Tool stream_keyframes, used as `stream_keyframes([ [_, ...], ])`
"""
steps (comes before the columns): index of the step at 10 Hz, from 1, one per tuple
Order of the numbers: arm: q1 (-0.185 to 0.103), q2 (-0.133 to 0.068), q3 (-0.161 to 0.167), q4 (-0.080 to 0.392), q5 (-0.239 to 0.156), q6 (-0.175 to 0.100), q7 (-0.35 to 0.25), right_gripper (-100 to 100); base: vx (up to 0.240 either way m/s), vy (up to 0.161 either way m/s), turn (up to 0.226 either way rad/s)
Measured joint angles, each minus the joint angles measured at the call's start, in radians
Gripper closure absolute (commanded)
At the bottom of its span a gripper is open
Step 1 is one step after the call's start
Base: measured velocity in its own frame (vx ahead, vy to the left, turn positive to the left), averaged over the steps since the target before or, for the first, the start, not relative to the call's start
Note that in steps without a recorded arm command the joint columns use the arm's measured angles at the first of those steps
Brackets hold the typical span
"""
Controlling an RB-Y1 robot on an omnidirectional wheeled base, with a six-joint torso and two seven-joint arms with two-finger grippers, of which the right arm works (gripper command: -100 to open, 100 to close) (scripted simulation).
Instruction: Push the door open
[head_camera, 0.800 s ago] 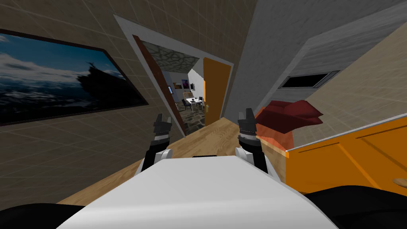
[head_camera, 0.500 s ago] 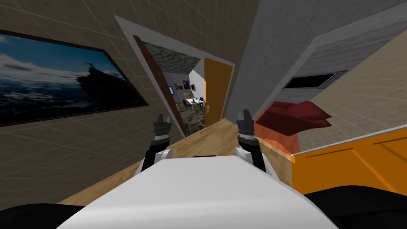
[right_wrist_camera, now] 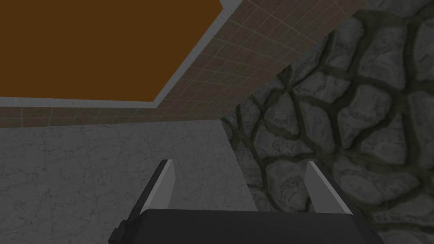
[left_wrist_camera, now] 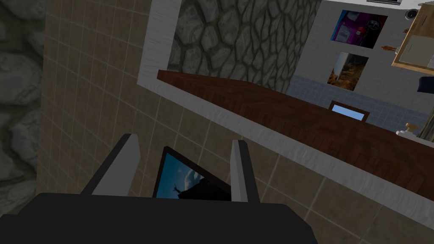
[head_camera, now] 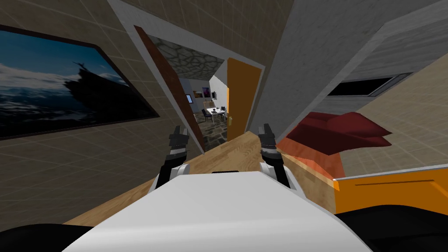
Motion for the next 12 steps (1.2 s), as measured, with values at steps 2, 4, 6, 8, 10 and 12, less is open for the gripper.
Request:
stream_keyframes([
  [2,0.001,-0.013,-0.009,0.034,0.027,-0.014,-0.046,-100,0.120,0.001,0.053],
  [4,-0.015,-0.025,-0.019,0.070,0.049,-0.019,-0.083,-100,0.093,-0.011,0.051],
  [6,-0.020,-0.033,-0.025,0.106,0.072,-0.034,-0.115,-100,0.100,-0.005,0.055],
  [8,-0.034,-0.048,-0.040,0.146,0.090,-0.043,-0.155,-100,0.094,0.001,0.040],
  [10,-0.038,-0.059,-0.052,0.181,0.112,-0.055,-0.195,-100,0.093,-0.010,0.060],
  [12,-0.050,-0.072,-0.063,0.220,0.135,-0.066,-0.235,-100,0.109,-0.010,0.057],
])
